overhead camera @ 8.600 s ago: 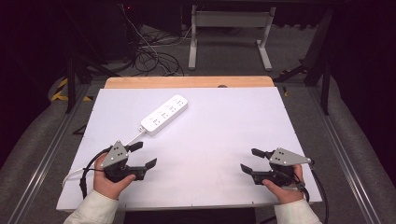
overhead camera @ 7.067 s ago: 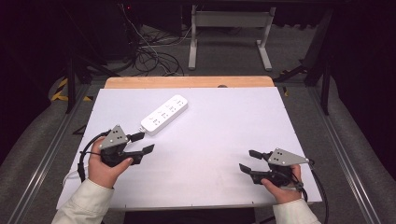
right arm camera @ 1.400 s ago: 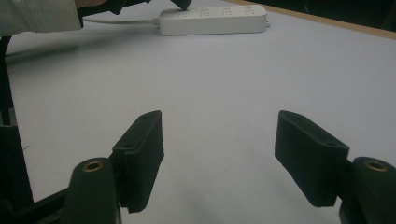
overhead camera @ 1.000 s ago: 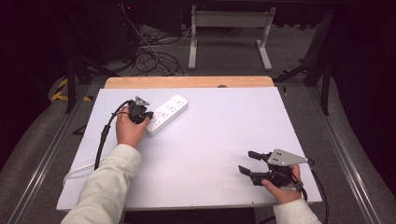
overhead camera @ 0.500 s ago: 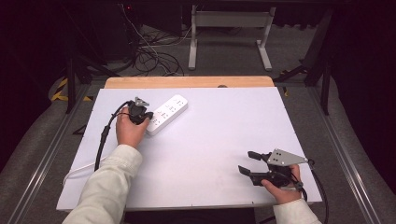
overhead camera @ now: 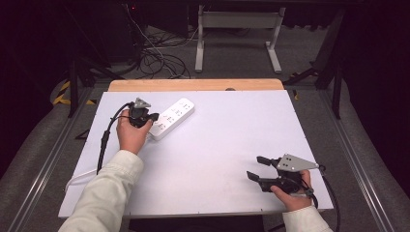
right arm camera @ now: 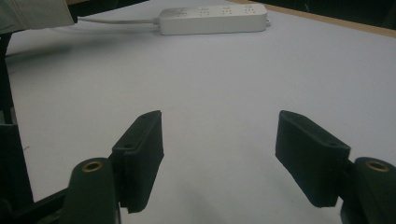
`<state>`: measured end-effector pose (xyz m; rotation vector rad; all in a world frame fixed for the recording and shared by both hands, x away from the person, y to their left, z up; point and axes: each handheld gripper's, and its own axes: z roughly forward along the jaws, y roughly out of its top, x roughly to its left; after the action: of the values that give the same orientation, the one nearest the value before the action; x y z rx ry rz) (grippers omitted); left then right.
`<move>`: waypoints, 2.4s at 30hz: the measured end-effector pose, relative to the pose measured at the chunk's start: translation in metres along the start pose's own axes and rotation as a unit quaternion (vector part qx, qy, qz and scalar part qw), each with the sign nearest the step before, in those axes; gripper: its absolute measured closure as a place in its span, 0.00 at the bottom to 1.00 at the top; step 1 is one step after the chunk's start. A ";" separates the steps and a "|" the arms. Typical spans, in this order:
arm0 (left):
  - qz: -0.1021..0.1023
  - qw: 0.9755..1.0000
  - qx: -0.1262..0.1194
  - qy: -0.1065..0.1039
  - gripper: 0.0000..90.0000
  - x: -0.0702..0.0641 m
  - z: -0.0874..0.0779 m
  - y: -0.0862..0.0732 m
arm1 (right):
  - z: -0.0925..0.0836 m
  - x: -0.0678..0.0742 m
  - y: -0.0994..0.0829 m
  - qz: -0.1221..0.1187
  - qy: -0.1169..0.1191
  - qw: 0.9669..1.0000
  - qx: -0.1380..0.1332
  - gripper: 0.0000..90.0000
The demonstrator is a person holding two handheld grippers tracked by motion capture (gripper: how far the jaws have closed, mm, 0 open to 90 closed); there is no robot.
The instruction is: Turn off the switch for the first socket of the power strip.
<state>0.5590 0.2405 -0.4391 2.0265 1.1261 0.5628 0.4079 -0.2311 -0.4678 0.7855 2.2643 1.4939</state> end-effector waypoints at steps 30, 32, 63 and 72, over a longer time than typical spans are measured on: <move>0.037 0.991 -0.086 -0.092 0.53 -0.035 -0.083 0.010 | -0.001 0.001 0.000 0.000 -0.004 1.000 -0.002 0.36; 0.045 0.990 -0.095 -0.097 0.49 -0.040 -0.090 0.009 | -0.001 0.001 0.001 0.001 -0.005 1.000 -0.001 0.36; 0.096 0.974 -0.155 -0.132 0.19 -0.072 -0.130 -0.085 | -0.001 0.002 0.001 0.003 -0.005 1.000 -0.003 0.34; 0.072 0.969 -0.162 -0.171 0.20 -0.073 -0.120 -0.111 | -0.002 0.002 0.001 0.004 -0.005 1.000 -0.006 0.34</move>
<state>0.3822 0.2632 -0.4506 1.8377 0.6402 0.4164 0.4057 -0.2313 -0.4657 0.7969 2.2459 1.5016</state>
